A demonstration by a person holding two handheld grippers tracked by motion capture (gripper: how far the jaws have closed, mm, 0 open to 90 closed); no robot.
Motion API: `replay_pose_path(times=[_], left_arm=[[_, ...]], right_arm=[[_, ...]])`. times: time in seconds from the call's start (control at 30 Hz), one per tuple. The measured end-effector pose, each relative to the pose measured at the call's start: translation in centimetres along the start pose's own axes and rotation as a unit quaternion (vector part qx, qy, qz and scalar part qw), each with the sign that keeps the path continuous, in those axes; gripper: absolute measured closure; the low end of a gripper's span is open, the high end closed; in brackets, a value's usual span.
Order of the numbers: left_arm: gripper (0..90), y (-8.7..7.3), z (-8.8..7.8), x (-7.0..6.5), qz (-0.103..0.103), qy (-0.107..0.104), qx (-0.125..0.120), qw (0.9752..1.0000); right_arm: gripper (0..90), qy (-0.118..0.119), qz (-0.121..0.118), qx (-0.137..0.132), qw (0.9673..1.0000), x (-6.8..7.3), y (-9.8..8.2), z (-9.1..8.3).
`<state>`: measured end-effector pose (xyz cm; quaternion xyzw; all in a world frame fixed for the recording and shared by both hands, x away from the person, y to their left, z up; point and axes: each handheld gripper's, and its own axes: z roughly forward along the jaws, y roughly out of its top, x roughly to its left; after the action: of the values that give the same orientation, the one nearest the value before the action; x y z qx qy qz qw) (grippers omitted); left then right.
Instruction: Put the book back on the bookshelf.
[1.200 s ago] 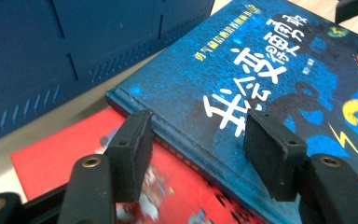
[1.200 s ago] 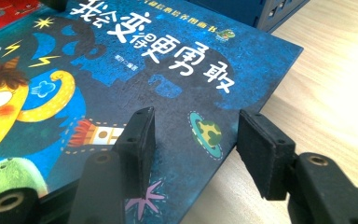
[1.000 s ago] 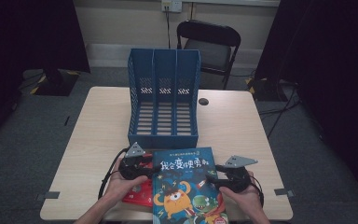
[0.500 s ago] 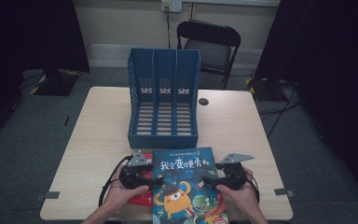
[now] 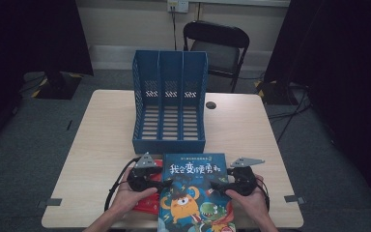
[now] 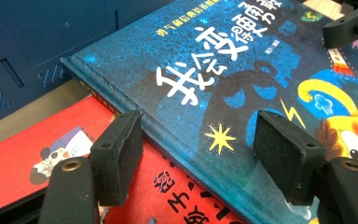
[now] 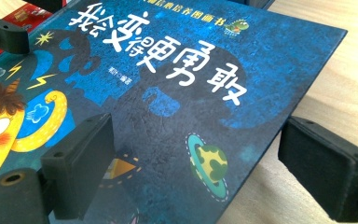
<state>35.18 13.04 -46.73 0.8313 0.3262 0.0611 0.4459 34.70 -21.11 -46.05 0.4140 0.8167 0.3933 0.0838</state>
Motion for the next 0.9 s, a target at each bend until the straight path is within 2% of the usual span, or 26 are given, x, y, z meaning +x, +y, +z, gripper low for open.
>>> replay_pose_path(times=[0.13,0.23,0.33,0.37,0.53,0.67,0.77,0.9], left_arm=[[31.9,0.0,0.0,-0.1,0.0,0.002,-0.001,1.0],[30.5,-0.1,0.0,0.0,-0.01,-0.006,-0.003,0.9999],[30.4,-0.1,-0.1,0.1,-0.013,-0.009,-0.004,0.9999],[30.3,-0.1,-0.1,0.1,-0.014,-0.009,-0.005,0.9999],[29.0,0.0,0.0,0.1,-0.019,-0.012,-0.005,0.9997],[28.6,0.0,-0.1,0.3,-0.026,-0.02,-0.005,0.9994],[28.6,0.0,-0.1,0.5,-0.032,-0.027,-0.006,0.9991],[28.1,0.0,-0.1,0.5,-0.028,-0.024,-0.005,0.9993]], right_arm=[[12.9,-0.002,-0.008,-0.014,0.9999,0.2,0.2,-0.4],[16.8,-0.003,-0.014,-0.043,0.999,0.4,0.4,-1.3],[17.7,0.007,-0.006,-0.049,0.9987,0.3,0.9,-1.6],[18.3,0.013,0.003,-0.052,0.9985,0.2,1.0,-1.6],[17.3,0.006,0.0,-0.046,0.9989,0.7,1.6,-1.0],[18.1,0.013,-0.004,-0.045,0.9989,0.8,2.4,-0.9],[15.5,0.031,-0.006,-0.05,0.9983,0.9,3.1,-0.7],[14.8,0.033,-0.01,-0.034,0.9988,0.8,3.7,-0.1]])
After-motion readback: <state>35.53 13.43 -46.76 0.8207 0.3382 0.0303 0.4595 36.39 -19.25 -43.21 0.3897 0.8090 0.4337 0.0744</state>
